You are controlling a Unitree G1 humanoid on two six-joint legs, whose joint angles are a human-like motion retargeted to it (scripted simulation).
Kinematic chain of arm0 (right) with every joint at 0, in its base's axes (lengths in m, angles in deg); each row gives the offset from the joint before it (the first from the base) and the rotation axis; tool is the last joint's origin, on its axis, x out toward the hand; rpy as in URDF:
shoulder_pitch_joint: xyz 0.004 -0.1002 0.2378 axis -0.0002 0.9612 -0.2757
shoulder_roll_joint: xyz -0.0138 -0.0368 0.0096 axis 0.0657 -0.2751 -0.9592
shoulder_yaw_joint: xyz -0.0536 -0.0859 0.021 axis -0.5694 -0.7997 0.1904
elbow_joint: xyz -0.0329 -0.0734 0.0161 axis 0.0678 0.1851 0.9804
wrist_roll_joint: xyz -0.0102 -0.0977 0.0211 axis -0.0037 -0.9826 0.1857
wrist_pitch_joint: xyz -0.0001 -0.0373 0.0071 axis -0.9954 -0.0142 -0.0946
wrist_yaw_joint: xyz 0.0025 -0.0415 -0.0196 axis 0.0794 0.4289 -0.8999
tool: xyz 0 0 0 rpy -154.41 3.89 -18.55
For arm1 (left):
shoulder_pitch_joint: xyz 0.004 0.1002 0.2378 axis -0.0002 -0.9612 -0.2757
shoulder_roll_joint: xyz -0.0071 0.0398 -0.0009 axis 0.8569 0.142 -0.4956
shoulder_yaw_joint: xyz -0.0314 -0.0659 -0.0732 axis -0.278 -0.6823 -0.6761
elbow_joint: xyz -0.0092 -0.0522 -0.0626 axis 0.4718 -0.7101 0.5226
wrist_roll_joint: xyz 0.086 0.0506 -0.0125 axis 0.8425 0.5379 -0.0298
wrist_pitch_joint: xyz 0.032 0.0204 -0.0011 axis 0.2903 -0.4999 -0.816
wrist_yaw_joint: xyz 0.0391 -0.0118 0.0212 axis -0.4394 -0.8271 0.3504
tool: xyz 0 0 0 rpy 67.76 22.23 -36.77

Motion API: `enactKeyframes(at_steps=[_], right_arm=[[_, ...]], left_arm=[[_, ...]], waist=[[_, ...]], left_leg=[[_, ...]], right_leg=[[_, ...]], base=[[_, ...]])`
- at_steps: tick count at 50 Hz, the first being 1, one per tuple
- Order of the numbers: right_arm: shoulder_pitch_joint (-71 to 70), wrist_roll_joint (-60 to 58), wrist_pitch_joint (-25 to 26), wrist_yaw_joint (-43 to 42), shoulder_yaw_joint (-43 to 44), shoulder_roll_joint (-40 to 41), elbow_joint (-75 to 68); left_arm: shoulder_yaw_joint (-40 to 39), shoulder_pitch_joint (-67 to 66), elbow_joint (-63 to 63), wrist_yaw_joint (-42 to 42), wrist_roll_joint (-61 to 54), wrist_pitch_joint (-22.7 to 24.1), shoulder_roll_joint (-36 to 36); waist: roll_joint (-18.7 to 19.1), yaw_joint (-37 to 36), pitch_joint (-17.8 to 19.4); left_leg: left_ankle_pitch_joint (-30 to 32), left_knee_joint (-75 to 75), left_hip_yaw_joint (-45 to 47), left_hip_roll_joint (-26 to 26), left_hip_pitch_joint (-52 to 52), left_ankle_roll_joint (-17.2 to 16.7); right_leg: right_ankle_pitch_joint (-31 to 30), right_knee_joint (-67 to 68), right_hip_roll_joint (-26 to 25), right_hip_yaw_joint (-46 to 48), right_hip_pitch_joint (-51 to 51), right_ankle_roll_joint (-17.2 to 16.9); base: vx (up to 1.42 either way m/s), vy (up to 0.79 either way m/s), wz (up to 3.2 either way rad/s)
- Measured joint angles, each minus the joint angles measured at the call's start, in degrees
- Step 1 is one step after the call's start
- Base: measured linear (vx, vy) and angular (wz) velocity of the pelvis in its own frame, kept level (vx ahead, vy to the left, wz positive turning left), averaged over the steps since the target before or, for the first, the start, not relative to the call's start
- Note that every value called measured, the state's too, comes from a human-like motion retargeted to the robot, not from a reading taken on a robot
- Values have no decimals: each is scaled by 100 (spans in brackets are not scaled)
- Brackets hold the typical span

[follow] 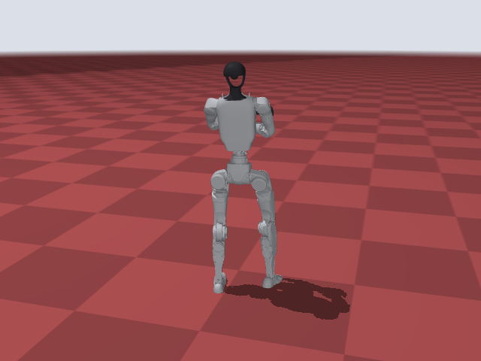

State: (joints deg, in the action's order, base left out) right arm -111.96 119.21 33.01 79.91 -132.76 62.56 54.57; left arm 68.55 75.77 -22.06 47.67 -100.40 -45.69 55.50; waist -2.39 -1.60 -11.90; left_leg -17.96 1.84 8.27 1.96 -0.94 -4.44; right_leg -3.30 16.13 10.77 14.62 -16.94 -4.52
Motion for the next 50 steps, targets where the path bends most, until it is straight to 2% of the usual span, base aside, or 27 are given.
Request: enactKeyframes(at_steps=[4, 6, 8, 10, 13, 17, 20, 25, 30, 35, 40, 45, 50], right_arm=[[-117, -215, 102, -252, -9, 2, 13], [-176, -437, 102, -262, -32, 29, 31], [-186, -629, 62, -223, -60, 57, 47], [-150, -725, 29, -212, -81, 92, 59], [-171, -717, 14, -202, -70, 25, 83], [-124, -545, 48, -221, -59, -48, 110], [-27, -344, 49, -267, -91, -47, 105], [114, -42, -4, -348, -194, 12, 70], [171, 8, 9, -319, -234, 60, 35], [163, -122, 46, -264, -248, 90, -13], [102, -301, 41, -280, -201, 71, -32], [49, -329, -56, -235, -212, 63, -37], [88, -290, -65, -216, -233, 103, -58]], left_arm=[[47, -62, -65, 177, -560, -71, -50], [84, -127, -115, 215, -721, -37, -65], [120, -235, -155, 206, -855, 21, -83], [158, -362, -168, 209, -961, 53, -91], [106, -370, -211, 192, -1215, 76, -136], [65, -378, -231, 185, -1439, 32, -188], [64, -424, -231, 154, -1449, -37, -197], [83, -545, -226, -7, -1268, -138, -160], [99, -609, -209, -108, -1160, -149, -114], [84, -605, -207, -110, -1123, -168, -103], [31, -509, -176, 23, -1182, -187, -104], [-15, -465, -163, -37, -1131, -105, -108], [-8, -515, -168, -139, -1011, -110, -104]], waist=[[-193, 268, 360], [-208, 320, 490], [-169, 331, 511], [-118, 318, 469], [-137, 358, 401], [-240, 391, 287], [-332, 344, 173], [-539, 326, -176], [-652, 197, -361], [-642, -122, -281], [-369, -419, -33], [-165, -593, 245], [-236, -689, 307]], left_leg=[[-277, 53, -341, -254, 446, -13], [-405, 51, -444, -231, 665, -21], [-505, 52, -501, -114, 822, -53], [-591, 69, -532, 41, 964, -103], [-654, 164, -704, 30, 1098, -33], [-494, 517, -982, -91, 1195, 215], [-111, 1166, -1075, -162, 1037, 466], [407, 3366, -943, -391, -255, 914], [135, 4221, -320, -539, -1292, 1150], [192, 2807, 358, -646, -1468, 990], [835, 711, 994, -393, -1338, 616], [1209, -608, 1509, -111, -1340, 155], [859, -685, 2524, 56, -1462, -212]], right_leg=[[-514, -1899, 240, -74, 370, -484], [-287, -2113, 295, -117, 289, -824], [54, -2113, 255, -97, 161, -1025], [242, -2113, 144, -44, 151, -1048], [29, -2113, 204, -19, 313, -1048], [-351, -2113, 404, -32, 691, -1046], [-256, -2113, 502, -33, 980, -986], [105, -2036, 642, -7, 1144, -922], [434, -1788, 692, -69, 1099, -959], [738, -1643, 569, -238, 1213, -974], [1013, -1637, 159, -298, 1576, -924], [1279, -1621, -152, -273, 2086, -849], [1477, -1539, -190, -168, 2507, -689]], base=[[46, -9, 83], [49, -15, 47], [50, -22, 31], [52, -28, 29], [54, -25, 52], [55, -26, 54], [52, -33, 25], [43, -34, 18], [37, -23, -7], [37, -12, -42], [38, -5, -37], [42, 1, -24], [48, 8, -10]])
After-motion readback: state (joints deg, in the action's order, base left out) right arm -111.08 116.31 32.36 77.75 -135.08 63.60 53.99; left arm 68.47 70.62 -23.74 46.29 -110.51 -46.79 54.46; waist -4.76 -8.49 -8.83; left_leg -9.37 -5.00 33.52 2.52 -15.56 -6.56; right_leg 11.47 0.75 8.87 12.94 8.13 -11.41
